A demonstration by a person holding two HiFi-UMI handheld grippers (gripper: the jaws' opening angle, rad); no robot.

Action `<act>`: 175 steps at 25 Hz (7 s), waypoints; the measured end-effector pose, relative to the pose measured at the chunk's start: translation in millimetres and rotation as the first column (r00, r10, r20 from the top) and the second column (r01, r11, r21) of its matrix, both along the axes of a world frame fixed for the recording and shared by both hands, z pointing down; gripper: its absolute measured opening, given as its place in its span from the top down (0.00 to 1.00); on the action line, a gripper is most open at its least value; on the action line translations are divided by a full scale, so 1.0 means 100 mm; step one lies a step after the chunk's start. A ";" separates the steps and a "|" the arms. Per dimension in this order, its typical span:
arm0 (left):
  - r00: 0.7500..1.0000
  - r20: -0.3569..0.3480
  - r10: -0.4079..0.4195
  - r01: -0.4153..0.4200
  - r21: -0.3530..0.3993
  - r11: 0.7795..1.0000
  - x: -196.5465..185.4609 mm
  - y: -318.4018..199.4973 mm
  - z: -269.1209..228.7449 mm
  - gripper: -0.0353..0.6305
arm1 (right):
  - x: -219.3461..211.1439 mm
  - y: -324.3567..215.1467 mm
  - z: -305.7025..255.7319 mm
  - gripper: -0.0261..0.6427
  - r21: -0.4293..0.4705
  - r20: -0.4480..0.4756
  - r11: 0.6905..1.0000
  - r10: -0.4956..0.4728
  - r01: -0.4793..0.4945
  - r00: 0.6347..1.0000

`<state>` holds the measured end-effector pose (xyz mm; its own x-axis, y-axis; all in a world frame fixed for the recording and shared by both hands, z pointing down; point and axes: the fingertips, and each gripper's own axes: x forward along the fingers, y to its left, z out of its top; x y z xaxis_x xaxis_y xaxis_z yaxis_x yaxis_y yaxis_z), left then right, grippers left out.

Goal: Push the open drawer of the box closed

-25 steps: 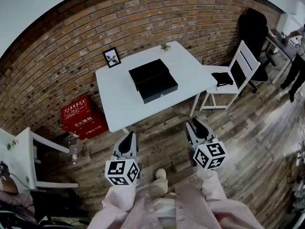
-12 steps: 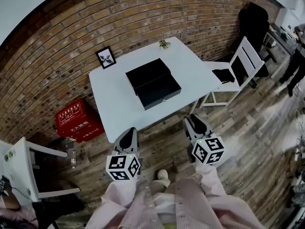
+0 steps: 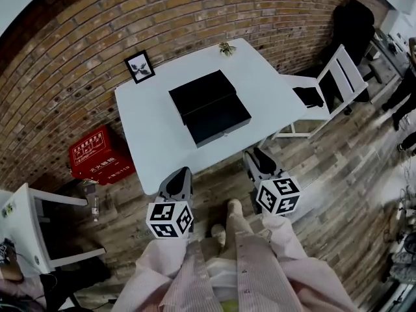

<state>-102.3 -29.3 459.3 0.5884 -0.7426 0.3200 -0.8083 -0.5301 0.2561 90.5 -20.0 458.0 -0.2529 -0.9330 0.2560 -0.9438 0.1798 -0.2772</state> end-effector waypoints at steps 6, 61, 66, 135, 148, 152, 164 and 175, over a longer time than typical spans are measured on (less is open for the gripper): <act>1.000 0.000 -0.021 0.021 -0.072 0.997 0.12 -0.23 0.24 0.95 | 0.04 -0.33 0.27 0.80 -0.070 0.012 0.997 -0.044 0.045 0.999; 0.988 -0.004 -0.155 0.141 -0.393 0.909 0.43 -0.78 1.13 0.95 | -0.35 -1.23 1.45 0.85 -0.463 0.081 0.840 -0.277 0.283 0.957; 0.991 -0.011 -0.130 0.115 -0.391 0.913 0.46 -0.84 1.12 0.95 | -0.37 -1.26 1.41 0.85 -0.455 0.086 0.847 -0.265 0.275 0.960; 0.989 -0.040 -0.140 0.119 -0.328 0.937 0.34 -1.71 0.92 0.95 | -0.47 -2.09 1.37 0.85 -0.463 0.081 0.846 -0.256 0.264 0.963; 0.990 -0.039 -0.136 0.116 -0.326 0.938 0.30 -1.85 0.92 0.95 | -0.50 -2.25 1.37 0.85 -0.462 0.078 0.849 -0.250 0.258 0.965; 0.990 -0.039 -0.137 0.117 -0.329 0.937 0.27 -1.88 0.93 0.95 | -0.51 -2.30 1.36 0.85 -0.459 0.074 0.850 -0.252 0.257 0.965; 0.989 -0.034 -0.141 0.121 -0.338 0.933 0.22 -1.95 0.96 0.95 | -0.53 -2.39 1.37 0.85 -0.456 0.080 0.853 -0.244 0.253 0.966; 0.990 -0.031 -0.141 0.122 -0.345 0.931 0.22 -1.96 0.99 0.95 | -0.54 -2.40 1.38 0.85 -0.451 0.060 0.852 -0.266 0.264 0.962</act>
